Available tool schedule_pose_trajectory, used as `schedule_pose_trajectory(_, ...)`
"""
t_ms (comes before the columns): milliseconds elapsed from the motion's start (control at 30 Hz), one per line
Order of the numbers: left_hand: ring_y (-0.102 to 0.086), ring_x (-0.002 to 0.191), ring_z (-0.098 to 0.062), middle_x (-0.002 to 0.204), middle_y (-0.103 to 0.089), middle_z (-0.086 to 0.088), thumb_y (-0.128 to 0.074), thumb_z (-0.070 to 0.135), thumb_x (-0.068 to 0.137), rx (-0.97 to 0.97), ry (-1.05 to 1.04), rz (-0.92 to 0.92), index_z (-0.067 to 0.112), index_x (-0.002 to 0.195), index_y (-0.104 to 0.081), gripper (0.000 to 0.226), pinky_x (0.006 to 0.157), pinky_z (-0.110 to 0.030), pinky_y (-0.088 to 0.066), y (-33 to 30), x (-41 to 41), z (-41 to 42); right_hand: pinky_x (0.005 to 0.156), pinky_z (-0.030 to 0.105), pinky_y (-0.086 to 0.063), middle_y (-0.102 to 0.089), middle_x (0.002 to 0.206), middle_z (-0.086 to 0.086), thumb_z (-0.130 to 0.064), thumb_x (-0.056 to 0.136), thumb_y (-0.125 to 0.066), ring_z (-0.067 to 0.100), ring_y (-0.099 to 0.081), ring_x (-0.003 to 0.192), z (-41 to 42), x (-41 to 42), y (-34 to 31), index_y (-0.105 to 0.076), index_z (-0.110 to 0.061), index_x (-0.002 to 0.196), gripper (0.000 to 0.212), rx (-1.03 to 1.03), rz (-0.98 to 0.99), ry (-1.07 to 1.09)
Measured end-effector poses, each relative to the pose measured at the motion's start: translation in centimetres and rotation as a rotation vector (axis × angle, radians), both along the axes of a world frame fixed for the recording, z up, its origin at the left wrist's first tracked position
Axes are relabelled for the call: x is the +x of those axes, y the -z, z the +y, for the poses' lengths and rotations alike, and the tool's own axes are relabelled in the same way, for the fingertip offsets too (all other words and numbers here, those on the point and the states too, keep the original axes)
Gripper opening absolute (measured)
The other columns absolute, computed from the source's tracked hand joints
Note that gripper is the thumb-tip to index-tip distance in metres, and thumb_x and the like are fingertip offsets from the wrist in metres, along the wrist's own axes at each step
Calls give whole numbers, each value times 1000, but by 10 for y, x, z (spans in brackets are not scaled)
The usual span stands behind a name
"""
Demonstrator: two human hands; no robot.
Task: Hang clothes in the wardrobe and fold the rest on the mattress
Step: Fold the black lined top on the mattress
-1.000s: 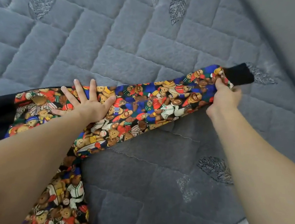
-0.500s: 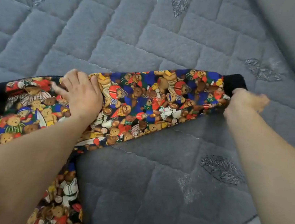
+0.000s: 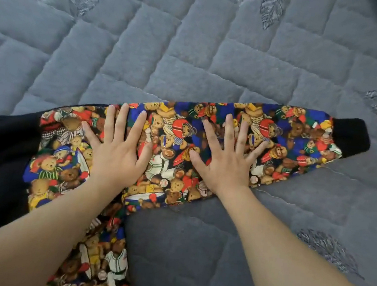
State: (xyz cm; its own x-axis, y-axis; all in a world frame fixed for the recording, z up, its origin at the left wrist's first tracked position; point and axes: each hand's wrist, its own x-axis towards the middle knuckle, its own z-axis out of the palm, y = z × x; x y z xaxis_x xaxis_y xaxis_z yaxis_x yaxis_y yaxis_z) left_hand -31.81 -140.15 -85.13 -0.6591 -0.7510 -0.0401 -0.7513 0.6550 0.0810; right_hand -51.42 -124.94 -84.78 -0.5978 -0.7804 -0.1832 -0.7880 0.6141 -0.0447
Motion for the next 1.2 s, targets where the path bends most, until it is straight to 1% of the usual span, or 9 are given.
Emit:
schedule_pose_trajectory(67, 11, 153, -25, 167, -1, -3, -27, 58, 99, 22, -37, -28, 35, 158, -16, 64, 108, -78, 2, 1, -1, -4, 107, 76, 4, 7, 166, 4, -79, 89, -10, 34, 11, 150, 6, -34, -7, -1, -44, 155, 75, 40, 10, 13)
schedule_pose_trajectory(200, 10, 153, -30, 167, -1, -6, -27, 58, 98, 43, 0, -69, 34, 158, -15, 66, 107, -80, 2, -1, -9, -7, 111, 72, 7, 13, 165, 6, -78, 88, -3, 32, 16, 150, 19, -105, -18, 4, -39, 155, 79, 104, -10, 370)
schedule_pose_trajectory(333, 10, 153, -32, 167, 0, -6, -28, 57, 97, 52, -1, -77, 34, 158, -15, 66, 106, -80, 1, 1, -6, -8, 111, 70, 4, 16, 164, 9, -67, 93, -5, 35, 17, 149, -1, -86, -24, 4, -30, 157, 75, 45, -74, 589)
schedule_pose_trajectory(467, 10, 153, -32, 167, -1, -5, -27, 58, 97, 62, 0, -45, 34, 158, -15, 67, 106, -81, 1, 0, -8, -7, 114, 69, 5, 9, 165, 6, -60, 98, -14, 36, 11, 150, 12, 9, -18, -3, -29, 158, 69, 5, -60, 179)
schedule_pose_trajectory(533, 9, 153, -32, 167, -1, -5, -27, 58, 97, 60, 5, -47, 34, 158, -14, 66, 106, -81, 1, -2, -9, -8, 113, 71, 0, 8, 166, 3, -61, 97, -18, 34, 9, 151, 25, 18, -10, -8, -31, 158, 68, 14, -35, 95)
schedule_pose_trajectory(733, 9, 153, -32, 167, -1, -4, -23, 64, 96, 51, 19, -59, 38, 158, -10, 69, 107, -80, 2, 4, -7, -8, 109, 76, 2, 8, 165, 4, -69, 94, -14, 36, 10, 150, 28, -1, 8, -4, -39, 156, 69, 19, 10, 68)
schedule_pose_trajectory(933, 16, 152, -22, 167, 5, 1, -17, 68, 97, 140, 53, 20, 33, 159, -5, 72, 112, -72, 8, -17, 4, 9, 109, 74, 7, 25, 162, 0, -66, 95, -2, 34, 22, 148, 22, 1, -5, 16, -45, 151, 63, 159, 23, 138)
schedule_pose_trajectory(1100, 4, 154, -20, 167, -5, 1, -22, 58, 101, 138, 46, 32, 25, 160, -8, 69, 121, -58, 0, -19, 122, 62, 116, 65, -1, 15, 164, 10, -44, 101, -16, 37, 11, 150, -16, 56, -33, 6, -21, 157, 65, 219, -67, 381)
schedule_pose_trajectory(1200, 6, 154, -21, 167, -3, 1, -16, 62, 102, 149, 82, -73, 26, 160, -8, 69, 122, -56, -3, -25, 204, 57, 117, 63, -1, 8, 165, 10, -49, 101, -19, 31, 7, 151, -39, 145, -44, 2, -17, 158, 69, 115, -109, 103)
